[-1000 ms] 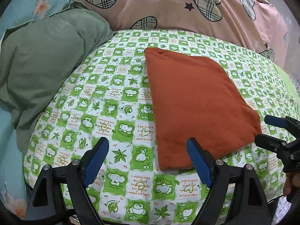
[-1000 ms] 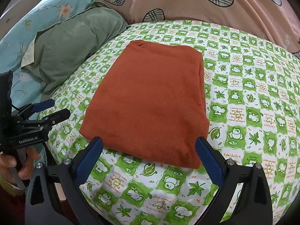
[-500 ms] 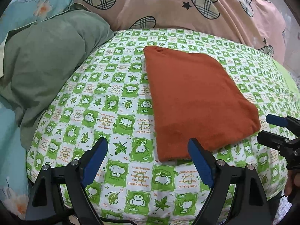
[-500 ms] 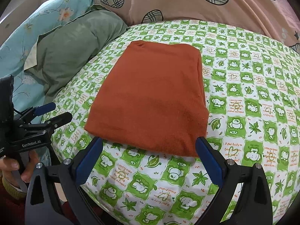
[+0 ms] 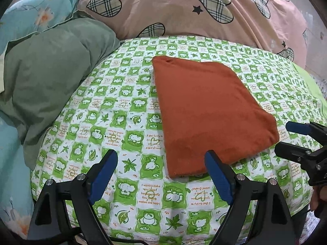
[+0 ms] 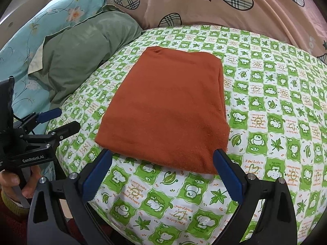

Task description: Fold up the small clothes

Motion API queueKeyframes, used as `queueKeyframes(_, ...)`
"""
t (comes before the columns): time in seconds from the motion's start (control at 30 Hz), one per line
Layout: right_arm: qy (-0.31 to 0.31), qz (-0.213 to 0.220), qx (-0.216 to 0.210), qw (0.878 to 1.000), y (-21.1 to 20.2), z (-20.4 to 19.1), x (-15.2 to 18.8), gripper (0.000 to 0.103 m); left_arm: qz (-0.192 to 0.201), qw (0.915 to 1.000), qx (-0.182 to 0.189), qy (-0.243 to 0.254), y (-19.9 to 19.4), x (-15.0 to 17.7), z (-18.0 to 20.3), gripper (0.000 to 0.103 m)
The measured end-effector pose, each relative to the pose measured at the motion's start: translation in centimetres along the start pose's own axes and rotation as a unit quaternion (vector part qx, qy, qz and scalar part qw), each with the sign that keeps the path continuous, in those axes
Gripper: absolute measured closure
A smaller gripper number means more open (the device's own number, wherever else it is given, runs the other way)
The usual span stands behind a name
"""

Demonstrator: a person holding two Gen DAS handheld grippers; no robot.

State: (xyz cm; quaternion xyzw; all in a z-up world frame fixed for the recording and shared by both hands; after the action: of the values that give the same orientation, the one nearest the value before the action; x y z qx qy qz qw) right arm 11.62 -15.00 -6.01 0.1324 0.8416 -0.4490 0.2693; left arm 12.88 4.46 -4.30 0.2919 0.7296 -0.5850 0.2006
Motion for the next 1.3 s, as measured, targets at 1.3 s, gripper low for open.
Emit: queueKeyframes(1.3,0.007,-0.002,0.003,1.000,0.14,0.86,-0.21,0.004,0.013,0.9998,-0.008,0.013,0.03,-0.68,0.23,0.015)
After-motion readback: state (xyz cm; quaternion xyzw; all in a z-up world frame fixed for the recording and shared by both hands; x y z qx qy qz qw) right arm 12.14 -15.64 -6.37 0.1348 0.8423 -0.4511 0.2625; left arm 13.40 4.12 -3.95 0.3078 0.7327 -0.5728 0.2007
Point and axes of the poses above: each gripper's, at about its wrist camera, not at the fingertips, and y roughly the way its jaws point, z to its right, x to its underside, the point moved 5 cm from there along y, roughly the way its jaws point, and after that the axes turned 13 degrees about -x, right-handed, at the moved point
